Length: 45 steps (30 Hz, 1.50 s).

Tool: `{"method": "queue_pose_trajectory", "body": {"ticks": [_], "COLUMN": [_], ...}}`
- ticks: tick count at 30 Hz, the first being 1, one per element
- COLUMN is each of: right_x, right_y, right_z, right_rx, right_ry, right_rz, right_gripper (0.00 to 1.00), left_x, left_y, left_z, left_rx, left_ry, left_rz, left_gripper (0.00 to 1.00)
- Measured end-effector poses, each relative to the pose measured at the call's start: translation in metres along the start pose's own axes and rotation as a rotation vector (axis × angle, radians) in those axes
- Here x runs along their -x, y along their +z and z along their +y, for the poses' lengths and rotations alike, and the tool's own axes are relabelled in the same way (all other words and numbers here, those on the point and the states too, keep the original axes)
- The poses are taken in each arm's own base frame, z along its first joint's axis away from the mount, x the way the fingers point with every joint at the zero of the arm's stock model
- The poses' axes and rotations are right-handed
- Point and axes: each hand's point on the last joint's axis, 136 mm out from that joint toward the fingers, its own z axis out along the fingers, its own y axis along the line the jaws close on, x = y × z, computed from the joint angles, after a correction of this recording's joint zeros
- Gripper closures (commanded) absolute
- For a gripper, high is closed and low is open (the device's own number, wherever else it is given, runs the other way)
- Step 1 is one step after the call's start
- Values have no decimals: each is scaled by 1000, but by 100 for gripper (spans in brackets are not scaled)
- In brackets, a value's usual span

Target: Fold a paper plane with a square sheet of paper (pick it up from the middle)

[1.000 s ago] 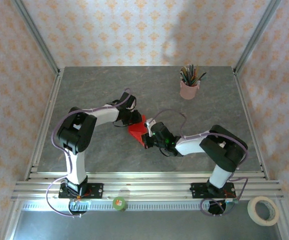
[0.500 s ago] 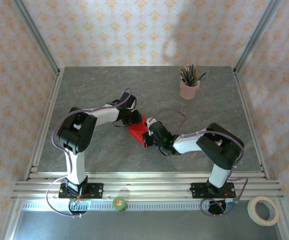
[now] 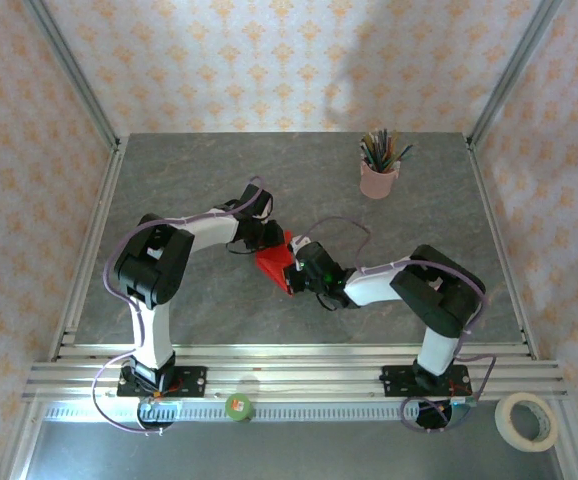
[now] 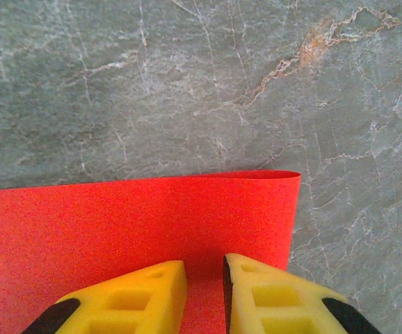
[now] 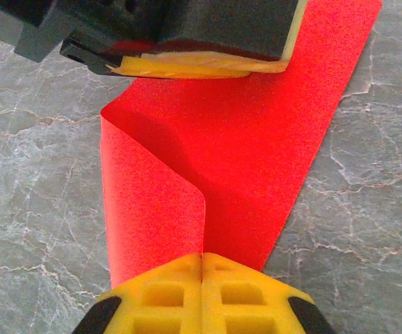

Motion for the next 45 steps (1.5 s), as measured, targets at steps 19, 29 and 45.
{"method": "queue_pose_trajectory", "body": {"ticks": [19, 29, 45], "right_x": [-2, -2, -4], "right_y": [7, 7, 6], "right_z": [0, 0, 3], "right_rx": [4, 11, 86], "right_ry": [22, 43, 118], "right_rz": [20, 23, 70], "right_gripper": [98, 98, 99], "left_x": [1, 8, -1], "left_y": [0, -21, -11], "left_z": [-1, -7, 19], "left_rx": [-2, -6, 23], "left_ry": [0, -31, -97], "left_rz": [-1, -39, -3], "left_gripper": [75, 74, 75]}}
